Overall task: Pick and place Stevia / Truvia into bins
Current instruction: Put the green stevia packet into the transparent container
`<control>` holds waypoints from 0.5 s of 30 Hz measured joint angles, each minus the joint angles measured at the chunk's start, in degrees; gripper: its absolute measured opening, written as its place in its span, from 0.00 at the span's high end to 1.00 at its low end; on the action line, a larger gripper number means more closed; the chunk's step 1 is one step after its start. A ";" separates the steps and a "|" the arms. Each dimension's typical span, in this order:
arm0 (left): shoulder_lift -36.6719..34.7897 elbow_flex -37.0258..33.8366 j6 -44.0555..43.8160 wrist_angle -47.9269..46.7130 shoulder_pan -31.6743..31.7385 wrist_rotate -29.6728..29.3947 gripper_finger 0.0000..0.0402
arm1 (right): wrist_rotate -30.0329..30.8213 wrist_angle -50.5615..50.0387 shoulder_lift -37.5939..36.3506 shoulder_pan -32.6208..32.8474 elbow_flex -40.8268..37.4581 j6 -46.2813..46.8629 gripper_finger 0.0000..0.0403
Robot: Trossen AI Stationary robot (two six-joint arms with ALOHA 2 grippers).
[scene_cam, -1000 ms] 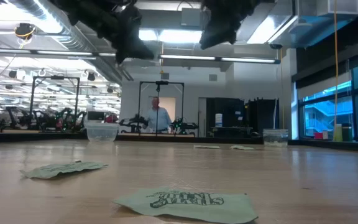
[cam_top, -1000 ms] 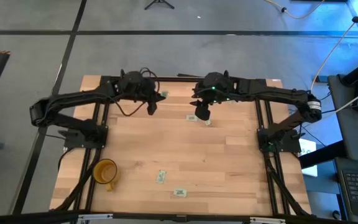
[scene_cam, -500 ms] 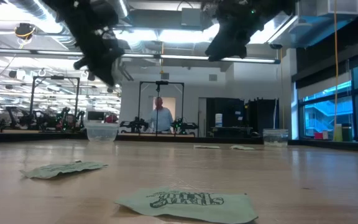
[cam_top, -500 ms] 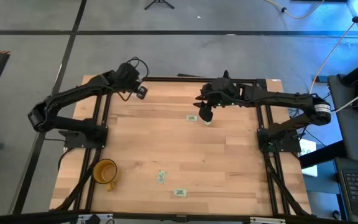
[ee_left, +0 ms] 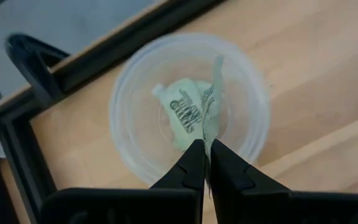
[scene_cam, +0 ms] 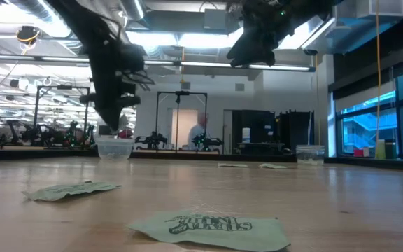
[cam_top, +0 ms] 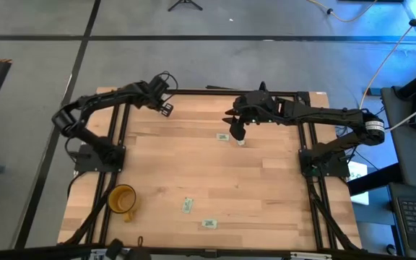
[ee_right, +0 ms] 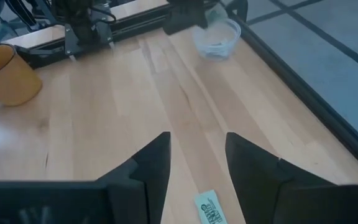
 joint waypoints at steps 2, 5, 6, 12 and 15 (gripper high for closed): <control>1.67 0.00 0.00 -0.01 0.47 0.05 0.99 | 0.00 0.16 0.00 -0.02 0.00 0.01 0.61; 4.00 0.00 0.00 -0.02 0.64 0.45 0.98 | 0.00 0.53 0.00 -0.01 0.00 0.01 0.61; 4.48 0.00 0.00 0.01 0.61 0.49 0.98 | 0.00 0.65 0.00 0.00 0.00 0.03 0.61; 5.27 0.00 0.00 0.82 0.61 -0.96 0.97 | -0.01 0.84 0.00 0.01 0.00 0.03 0.61; 5.27 0.00 0.00 1.52 0.61 -1.89 0.95 | 0.00 0.84 0.00 0.01 0.00 0.03 0.61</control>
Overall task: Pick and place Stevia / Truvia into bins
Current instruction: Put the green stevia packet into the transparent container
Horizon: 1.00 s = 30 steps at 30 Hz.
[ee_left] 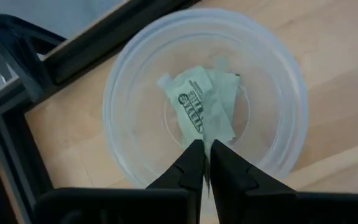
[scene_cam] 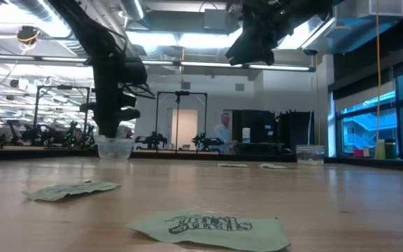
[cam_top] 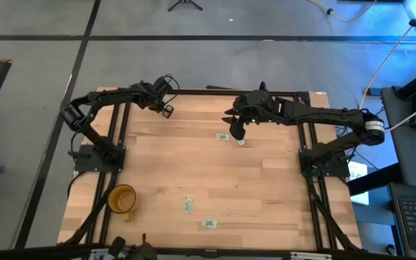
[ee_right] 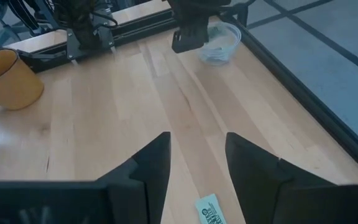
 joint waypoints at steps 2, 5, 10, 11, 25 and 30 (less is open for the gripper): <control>0.00 0.00 0.00 0.16 -0.02 -0.01 0.92 | 0.00 0.00 0.00 0.00 0.00 0.00 0.61; 0.00 0.00 0.00 0.18 -0.02 -0.84 0.89 | 0.00 -0.01 0.00 0.00 0.00 0.01 0.61; -0.06 0.00 0.00 0.36 -0.03 -1.93 0.83 | -0.02 -0.06 0.00 0.00 0.00 0.00 0.61; -0.26 0.00 0.03 0.37 -0.07 -1.94 0.82 | -0.03 -0.15 0.00 0.00 0.00 -0.03 0.61; -20.24 -0.01 11.38 12.67 -8.03 10.62 0.80 | -0.23 -4.03 0.00 0.15 0.02 -7.50 0.61; -25.22 0.00 16.09 13.87 -12.23 18.45 0.80 | -0.13 -8.72 0.00 -0.04 0.04 -7.79 0.61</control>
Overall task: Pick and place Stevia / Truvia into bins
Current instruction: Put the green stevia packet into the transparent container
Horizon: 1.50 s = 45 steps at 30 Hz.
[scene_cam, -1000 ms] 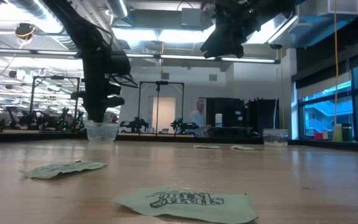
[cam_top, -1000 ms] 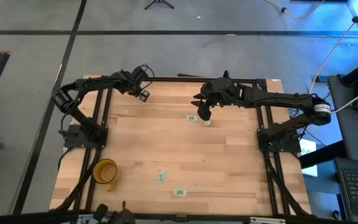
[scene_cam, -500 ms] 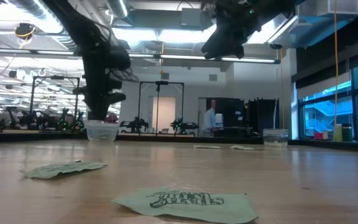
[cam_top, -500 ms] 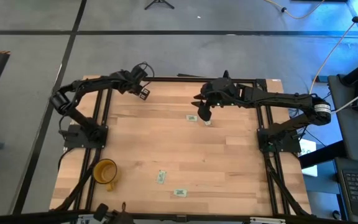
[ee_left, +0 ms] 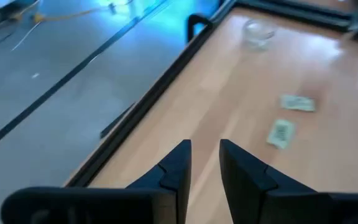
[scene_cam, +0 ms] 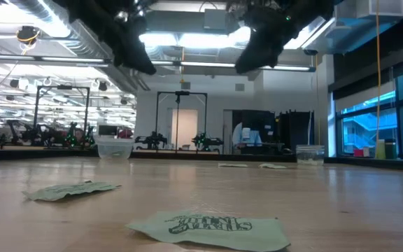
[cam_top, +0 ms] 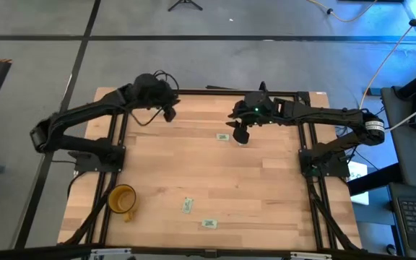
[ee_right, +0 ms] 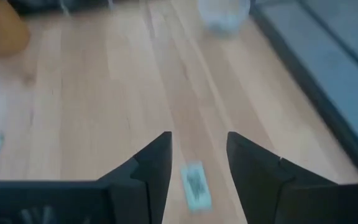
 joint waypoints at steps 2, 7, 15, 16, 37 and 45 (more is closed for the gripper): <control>-0.74 -0.02 -0.49 -0.09 -1.45 0.10 0.80 | 0.06 -5.89 0.00 -0.35 0.00 -1.38 0.61; 1.28 0.00 -1.07 1.51 -4.64 0.53 0.82 | 0.17 -13.97 0.11 -0.40 -0.69 -9.52 0.61; 12.38 0.00 -1.65 10.47 -8.58 4.09 0.86 | 0.29 -5.16 3.84 -2.73 -3.70 -1.46 0.61; 13.52 0.00 -1.65 12.20 -8.87 4.10 0.86 | -0.45 -2.67 4.49 -2.63 -4.54 -1.52 0.61; 18.68 0.00 -4.23 16.55 -10.07 6.26 0.85 | -5.91 13.08 23.88 -2.65 -7.82 -2.48 0.80; 18.68 0.00 -4.20 16.55 -10.11 6.35 0.85 | -4.09 14.30 25.69 -2.63 -7.82 -3.20 0.97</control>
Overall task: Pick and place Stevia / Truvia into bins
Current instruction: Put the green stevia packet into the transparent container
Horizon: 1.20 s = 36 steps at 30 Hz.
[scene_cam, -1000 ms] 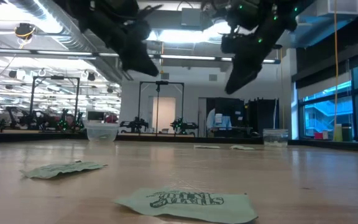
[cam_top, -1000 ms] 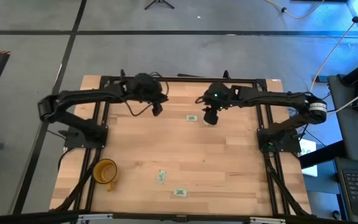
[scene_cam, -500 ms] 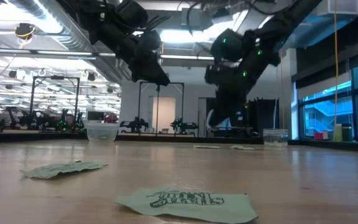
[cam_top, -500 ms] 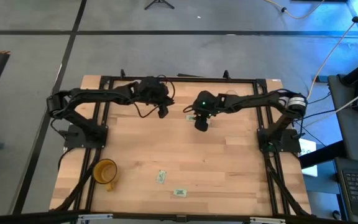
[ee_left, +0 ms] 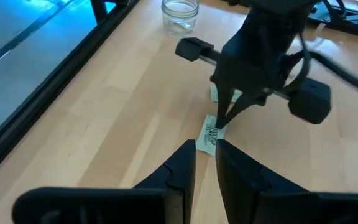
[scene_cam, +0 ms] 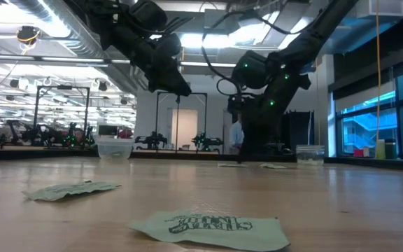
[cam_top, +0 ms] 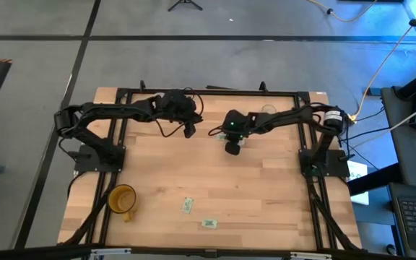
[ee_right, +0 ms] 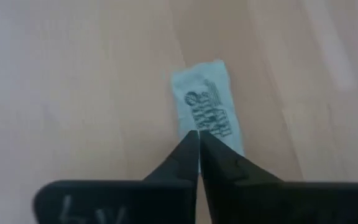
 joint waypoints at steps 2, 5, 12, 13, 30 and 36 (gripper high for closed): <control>0.00 0.00 0.43 0.02 -0.23 0.44 0.85 | 0.81 0.43 0.74 0.00 0.09 -0.09 0.99; 0.00 0.00 0.60 0.02 -1.12 0.63 0.85 | 1.01 1.14 2.03 0.00 0.35 0.13 0.98; 1.89 0.00 0.60 -1.19 -3.91 0.64 0.85 | -2.87 0.78 3.03 1.88 0.34 3.00 0.99; 2.51 0.00 0.60 -1.76 -4.38 0.57 0.85 | -3.33 0.75 3.05 2.35 0.33 3.41 0.99; 19.58 -0.02 -2.55 8.72 -13.12 4.16 0.85 | -5.10 3.66 3.33 10.40 0.03 10.92 1.00; 22.66 -0.02 -4.25 12.35 -15.72 3.65 0.85 | -4.95 3.73 3.33 10.64 0.02 11.34 1.00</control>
